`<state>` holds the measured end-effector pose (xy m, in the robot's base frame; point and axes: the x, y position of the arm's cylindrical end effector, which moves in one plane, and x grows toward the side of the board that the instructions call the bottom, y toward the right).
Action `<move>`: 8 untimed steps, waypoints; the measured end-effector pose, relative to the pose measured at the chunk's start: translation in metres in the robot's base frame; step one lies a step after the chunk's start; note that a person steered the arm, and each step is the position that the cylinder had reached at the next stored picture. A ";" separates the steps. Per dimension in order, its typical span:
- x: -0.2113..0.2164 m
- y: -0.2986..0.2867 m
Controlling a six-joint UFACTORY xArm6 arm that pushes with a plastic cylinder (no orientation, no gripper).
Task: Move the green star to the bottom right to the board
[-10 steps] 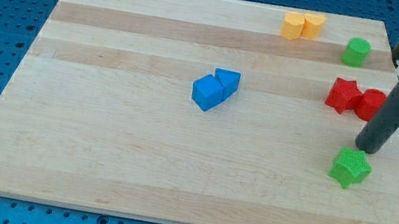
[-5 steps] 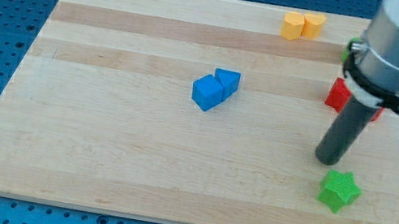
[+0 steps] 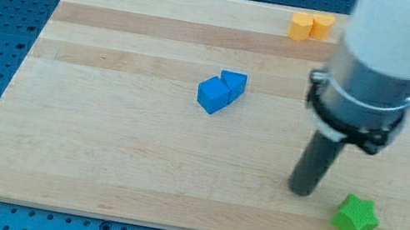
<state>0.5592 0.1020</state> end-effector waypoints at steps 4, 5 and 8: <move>0.042 0.109; 0.041 0.110; 0.058 0.062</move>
